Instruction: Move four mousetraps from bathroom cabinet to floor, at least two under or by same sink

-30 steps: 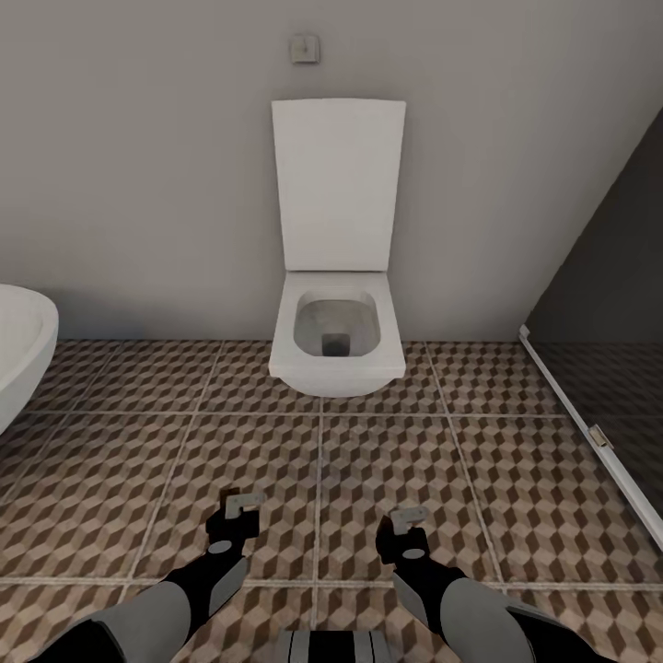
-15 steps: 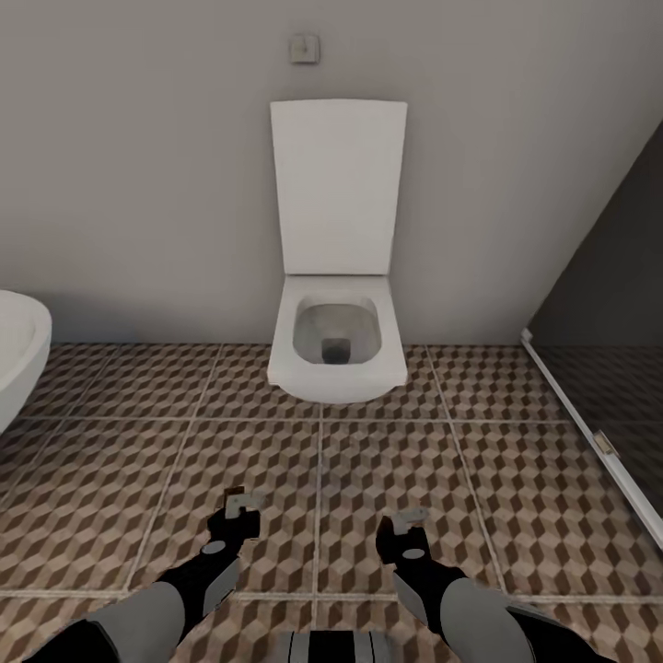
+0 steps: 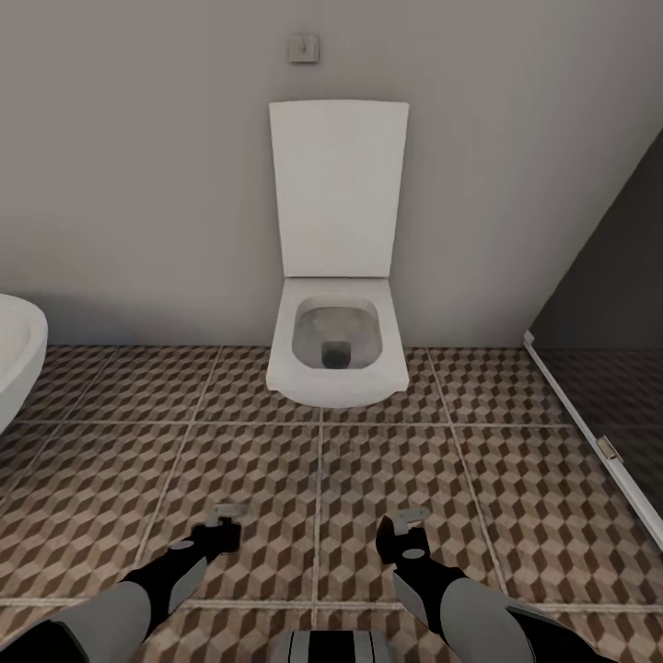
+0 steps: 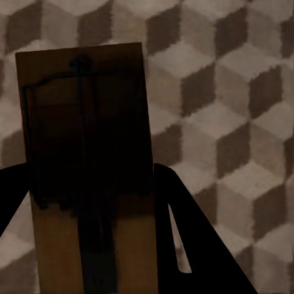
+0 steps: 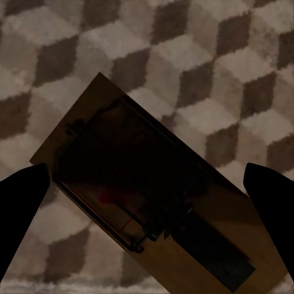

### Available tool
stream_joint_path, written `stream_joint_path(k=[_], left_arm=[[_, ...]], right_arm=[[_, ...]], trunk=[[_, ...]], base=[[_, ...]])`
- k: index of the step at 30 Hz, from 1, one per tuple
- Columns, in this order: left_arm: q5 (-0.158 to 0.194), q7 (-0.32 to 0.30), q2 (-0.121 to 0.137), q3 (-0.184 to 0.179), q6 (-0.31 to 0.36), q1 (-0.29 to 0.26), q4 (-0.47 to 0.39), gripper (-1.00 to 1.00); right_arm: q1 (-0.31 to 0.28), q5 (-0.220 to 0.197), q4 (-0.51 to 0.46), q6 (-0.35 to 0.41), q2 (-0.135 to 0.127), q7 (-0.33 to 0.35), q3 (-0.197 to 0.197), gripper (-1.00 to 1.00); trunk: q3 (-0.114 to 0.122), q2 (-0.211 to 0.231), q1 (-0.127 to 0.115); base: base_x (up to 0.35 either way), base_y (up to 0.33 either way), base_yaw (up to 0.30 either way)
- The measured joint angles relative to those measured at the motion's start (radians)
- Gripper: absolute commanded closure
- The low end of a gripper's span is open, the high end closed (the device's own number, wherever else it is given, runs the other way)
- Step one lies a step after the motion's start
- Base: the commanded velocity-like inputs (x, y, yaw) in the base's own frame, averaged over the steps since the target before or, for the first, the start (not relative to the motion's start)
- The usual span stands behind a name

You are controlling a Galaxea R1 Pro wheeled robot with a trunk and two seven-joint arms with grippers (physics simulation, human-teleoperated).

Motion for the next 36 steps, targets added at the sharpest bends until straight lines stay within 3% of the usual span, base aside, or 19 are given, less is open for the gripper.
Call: stream_joint_path(k=[4, 11, 20, 32, 36], left_arm=[[0.005, -0.002, 0.006, 0.002, -0.079, 0.0, -0.004, 1.0], [0.008, -0.002, 0.005, 0.002, -0.106, 0.0, -0.001, 1.0], [0.015, -0.003, 0.002, 0.0, 0.01, 0.0, 0.016, 1.0], [0.019, -0.003, 0.002, -0.001, 0.036, 0.0, 0.049, 1.0], [0.019, -0.003, 0.002, 0.001, 0.037, 0.0, 0.053, 1.0]], right_arm=[[0.0, 0.0, 0.0, 0.0, 0.0, 0.0, 0.0, 1.0], [0.0, -0.001, 0.0, 0.002, 0.0, 0.0, 0.001, 1.0], [0.0, -0.004, 0.0, 0.01, 0.0, -0.003, -0.001, 1.0], [0.0, -0.007, 0.001, 0.018, 0.0, -0.003, -0.001, 1.0], [0.0, -0.008, 0.001, 0.071, 0.0, -0.005, -0.003, 1.0]], trunk=[[0.0, 0.0, 0.0], [0.0, 0.0, 0.0], [0.0, 0.0, 0.0], [0.0, 0.0, 0.0], [0.0, 0.0, 0.0]], base=[[0.0, 0.0, 0.0], [0.0, 0.0, 0.0], [0.0, 0.0, 0.0], [0.0, 0.0, 0.0], [0.0, 0.0, 0.0]])
